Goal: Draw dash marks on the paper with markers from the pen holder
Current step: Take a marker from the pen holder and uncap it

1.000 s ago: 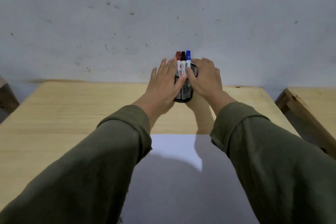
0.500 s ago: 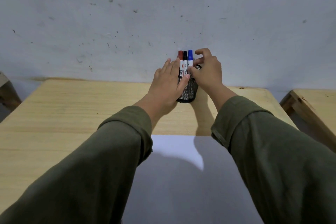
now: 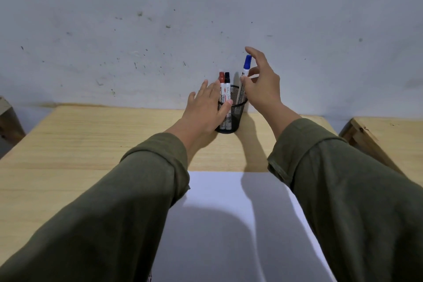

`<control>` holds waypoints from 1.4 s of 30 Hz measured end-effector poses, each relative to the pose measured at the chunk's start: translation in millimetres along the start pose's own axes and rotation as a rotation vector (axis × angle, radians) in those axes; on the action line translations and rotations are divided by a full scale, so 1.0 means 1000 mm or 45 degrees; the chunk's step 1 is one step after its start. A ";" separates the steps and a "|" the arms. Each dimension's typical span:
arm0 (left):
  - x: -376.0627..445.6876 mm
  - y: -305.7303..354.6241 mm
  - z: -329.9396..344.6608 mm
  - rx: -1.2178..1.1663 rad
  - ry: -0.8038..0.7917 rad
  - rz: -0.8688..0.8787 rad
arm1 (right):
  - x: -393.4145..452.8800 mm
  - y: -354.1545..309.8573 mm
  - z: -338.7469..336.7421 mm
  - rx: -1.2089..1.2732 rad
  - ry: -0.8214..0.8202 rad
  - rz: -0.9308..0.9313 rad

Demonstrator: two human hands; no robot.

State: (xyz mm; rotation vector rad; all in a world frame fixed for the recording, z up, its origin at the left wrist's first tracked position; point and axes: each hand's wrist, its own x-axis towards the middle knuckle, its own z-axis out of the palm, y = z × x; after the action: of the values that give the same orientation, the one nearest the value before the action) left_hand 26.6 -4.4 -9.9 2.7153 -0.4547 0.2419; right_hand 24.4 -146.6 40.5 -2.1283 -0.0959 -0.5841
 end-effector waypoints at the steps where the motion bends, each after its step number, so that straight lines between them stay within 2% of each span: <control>1: 0.000 0.001 -0.002 0.007 -0.009 -0.007 | 0.001 -0.003 -0.003 0.003 0.015 -0.006; 10: -0.008 0.019 -0.024 -0.003 -0.124 -0.148 | -0.004 -0.031 -0.032 0.162 0.183 0.021; 16: -0.020 0.029 -0.045 -0.191 0.009 -0.098 | -0.023 -0.047 -0.047 0.276 0.189 0.076; 22: -0.044 0.045 -0.085 -0.576 0.256 -0.031 | -0.060 -0.052 -0.046 0.357 -0.035 0.162; 28: -0.088 0.042 -0.111 -0.832 0.167 -0.096 | -0.102 -0.062 -0.046 0.382 -0.246 0.153; 32: -0.120 0.033 -0.115 -1.007 0.191 -0.130 | -0.126 -0.080 -0.046 0.383 -0.331 0.108; 38: -0.155 0.018 -0.122 -1.209 0.203 -0.368 | -0.156 -0.113 -0.052 0.362 -0.543 0.139; 42: -0.168 0.005 -0.134 -1.391 0.425 -0.606 | -0.166 -0.130 -0.058 0.353 -0.636 0.184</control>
State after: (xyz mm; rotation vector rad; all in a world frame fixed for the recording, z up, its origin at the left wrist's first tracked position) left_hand -146.3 90.2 76.0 1.5920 0.1539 0.2153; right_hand -180.7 -91.0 93.3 -1.9442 -0.2803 0.0547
